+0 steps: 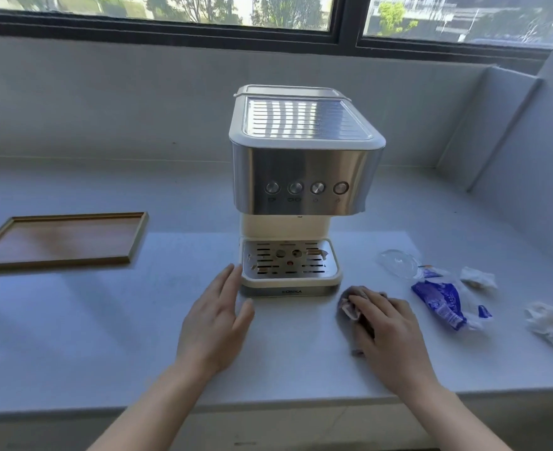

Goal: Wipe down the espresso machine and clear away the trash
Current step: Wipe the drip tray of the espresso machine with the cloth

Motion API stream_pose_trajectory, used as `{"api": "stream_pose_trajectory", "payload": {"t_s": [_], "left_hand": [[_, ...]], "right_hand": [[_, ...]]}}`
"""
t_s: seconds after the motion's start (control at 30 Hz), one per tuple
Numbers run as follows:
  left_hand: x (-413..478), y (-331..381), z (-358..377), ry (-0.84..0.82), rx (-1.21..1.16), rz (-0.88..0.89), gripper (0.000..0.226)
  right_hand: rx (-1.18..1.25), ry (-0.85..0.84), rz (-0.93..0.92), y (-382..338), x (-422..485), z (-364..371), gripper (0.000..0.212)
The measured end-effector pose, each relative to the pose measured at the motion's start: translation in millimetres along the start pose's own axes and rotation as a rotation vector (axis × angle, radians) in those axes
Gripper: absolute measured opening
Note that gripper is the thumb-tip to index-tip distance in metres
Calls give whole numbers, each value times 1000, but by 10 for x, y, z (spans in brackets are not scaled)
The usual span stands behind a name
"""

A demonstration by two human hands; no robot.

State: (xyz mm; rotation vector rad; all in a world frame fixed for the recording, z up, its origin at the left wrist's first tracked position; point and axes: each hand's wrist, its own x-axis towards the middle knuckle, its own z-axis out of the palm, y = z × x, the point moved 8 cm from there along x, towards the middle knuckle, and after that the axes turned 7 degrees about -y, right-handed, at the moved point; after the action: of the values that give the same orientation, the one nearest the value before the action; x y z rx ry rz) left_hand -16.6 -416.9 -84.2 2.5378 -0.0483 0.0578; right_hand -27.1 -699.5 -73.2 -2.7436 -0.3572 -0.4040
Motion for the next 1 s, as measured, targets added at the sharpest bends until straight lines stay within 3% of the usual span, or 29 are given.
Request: {"api": "stream_pose_trajectory", "payload": {"t_s": [0.1,0.2,0.27,0.37,0.47,0.67,0.9,1.0], "left_hand": [[14,118,71,78,-27,2,59],[11,72,68,126,13,6,54],[17,55,76,152,23,23,53],[20,56,82,180,50,27,55],[24,66,87,177,67,23,60],[122,26,310,23,233,16,75],[100,54,304,13,246,1,76],[94,58,300,7,233,0,75]], "right_hand": [[220,52,146,111,163,-58,27],[775,63,394,256,348,-52,15],[889,103,374,175,455,-80,15],[575,126,76,-183,558,-110,20],[245,112,-13,-314,600,33,24],[268,59,155,-173,915,81,23],[4,76,-99,-427,682,15,22],[71,17,-31,-266,868,28,20]]}}
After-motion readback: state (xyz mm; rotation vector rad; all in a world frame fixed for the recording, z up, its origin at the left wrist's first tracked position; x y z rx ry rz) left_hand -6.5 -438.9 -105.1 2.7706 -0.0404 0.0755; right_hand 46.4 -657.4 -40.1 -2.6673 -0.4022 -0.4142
